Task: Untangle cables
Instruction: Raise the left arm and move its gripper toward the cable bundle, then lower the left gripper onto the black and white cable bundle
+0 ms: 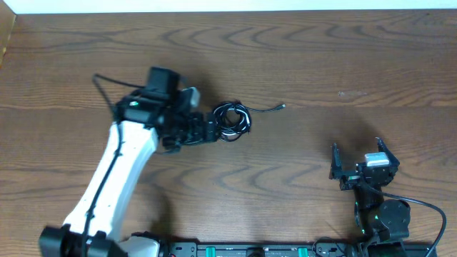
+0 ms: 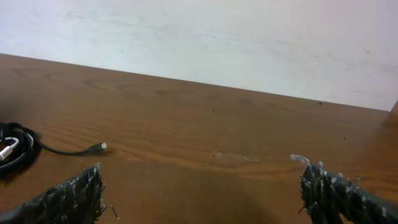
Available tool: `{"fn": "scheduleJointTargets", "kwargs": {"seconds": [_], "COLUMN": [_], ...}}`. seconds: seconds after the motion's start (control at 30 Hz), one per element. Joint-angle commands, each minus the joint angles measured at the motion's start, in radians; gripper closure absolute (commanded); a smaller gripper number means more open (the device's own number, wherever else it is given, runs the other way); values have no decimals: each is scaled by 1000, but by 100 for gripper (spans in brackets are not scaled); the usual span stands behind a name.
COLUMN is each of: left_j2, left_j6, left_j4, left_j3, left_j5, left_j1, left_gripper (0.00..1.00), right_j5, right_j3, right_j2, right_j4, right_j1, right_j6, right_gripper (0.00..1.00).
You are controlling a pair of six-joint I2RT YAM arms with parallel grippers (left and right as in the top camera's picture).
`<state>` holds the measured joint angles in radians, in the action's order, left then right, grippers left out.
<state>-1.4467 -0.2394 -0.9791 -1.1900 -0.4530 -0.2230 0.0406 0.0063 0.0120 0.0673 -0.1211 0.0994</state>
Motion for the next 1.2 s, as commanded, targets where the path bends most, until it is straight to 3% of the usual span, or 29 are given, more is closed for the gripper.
{"fn": "scheduleJointTargets", "kwargs": {"seconds": [0.0, 0.23, 0.33, 0.4, 0.53, 0.57, 0.6, 0.63, 0.73, 0.9, 1.17], "left_j2": [-86, -235, -296, -327, -382, -391, -399, -406, -408, -351, -127], "left_j6": [-139, -247, -256, -256, -256, -256, -255, -253, -223, -23, -2], "left_j4": [54, 169, 206, 224, 268, 275, 278, 278, 283, 304, 297], "left_j3": [-5, -5, -5, -5, -5, -5, -5, -5, -5, -14, -15], "left_j5": [138, 332, 354, 361, 392, 391, 391, 391, 385, 260, 217], "left_j1": [-110, -243, -259, -259, -256, -256, -256, -256, -256, -256, -256], "left_gripper": [6, 7, 18, 32, 49, 60, 81, 92, 92, 92, 93], "right_j5": [1, 1, 1, 1, 2, 1, 2, 2, 2, 1, 1], "right_j3": [-1, -1, -1, -1, -1, -1, -1, -1, -1, -1, -1], "right_j2": [-6, -6, -6, -6, -6, -6, -6, -6, -6, -6, -6], "right_j4": [4, 4, 4, 4, 4, 4, 4, 4, 4, 4, 4], "right_j1": [-4, -4, -4, -4, -4, -4, -4, -4, -4, -4, -4], "right_j6": [10, 10, 10, 10, 10, 10, 10, 10, 10, 10, 10], "right_gripper": [1, 1, 1, 1, 1, 1, 1, 1, 1, 1, 1]}}
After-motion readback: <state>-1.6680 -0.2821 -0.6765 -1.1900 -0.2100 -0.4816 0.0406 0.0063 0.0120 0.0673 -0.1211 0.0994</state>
